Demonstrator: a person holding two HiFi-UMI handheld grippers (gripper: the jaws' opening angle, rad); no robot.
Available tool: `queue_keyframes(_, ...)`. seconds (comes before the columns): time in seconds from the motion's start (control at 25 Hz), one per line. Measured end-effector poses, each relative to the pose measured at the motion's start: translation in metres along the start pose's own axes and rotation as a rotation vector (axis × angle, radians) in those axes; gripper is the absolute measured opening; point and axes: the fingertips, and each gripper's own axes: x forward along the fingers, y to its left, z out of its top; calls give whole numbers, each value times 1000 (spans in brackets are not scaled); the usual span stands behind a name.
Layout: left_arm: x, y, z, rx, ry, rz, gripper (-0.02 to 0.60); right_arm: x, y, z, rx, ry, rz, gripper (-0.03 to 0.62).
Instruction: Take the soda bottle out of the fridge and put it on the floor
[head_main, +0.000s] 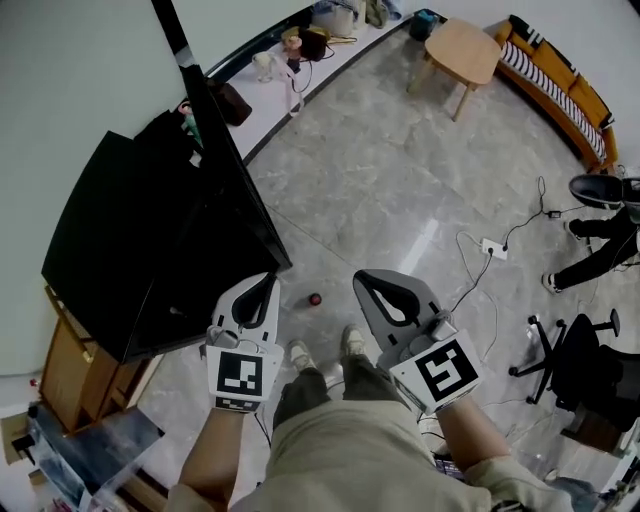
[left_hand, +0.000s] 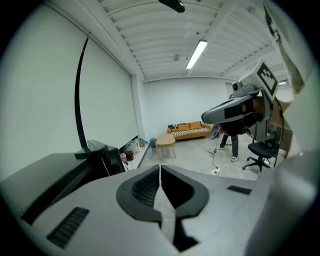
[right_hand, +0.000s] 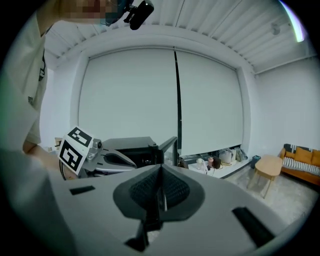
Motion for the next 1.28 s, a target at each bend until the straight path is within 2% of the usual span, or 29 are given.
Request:
queue_keyframes(0.36, -77, 9, 74, 25, -152, 66, 14, -48, 22, 80, -41, -161, 10, -5)
queue_keyframes(0.56, -106, 16, 87, 19, -184, 94, 14, -57, 40, 104, -95, -200, 17, -5)
queue_keyframes(0.88, -126, 18, 100, 7, -212, 129, 14, -67, 47, 120, -141, -221, 33, -5)
queue_keyframes(1.28, -135, 24, 98, 12, -197, 162, 14, -64, 50, 116, -163, -200, 41, -5)
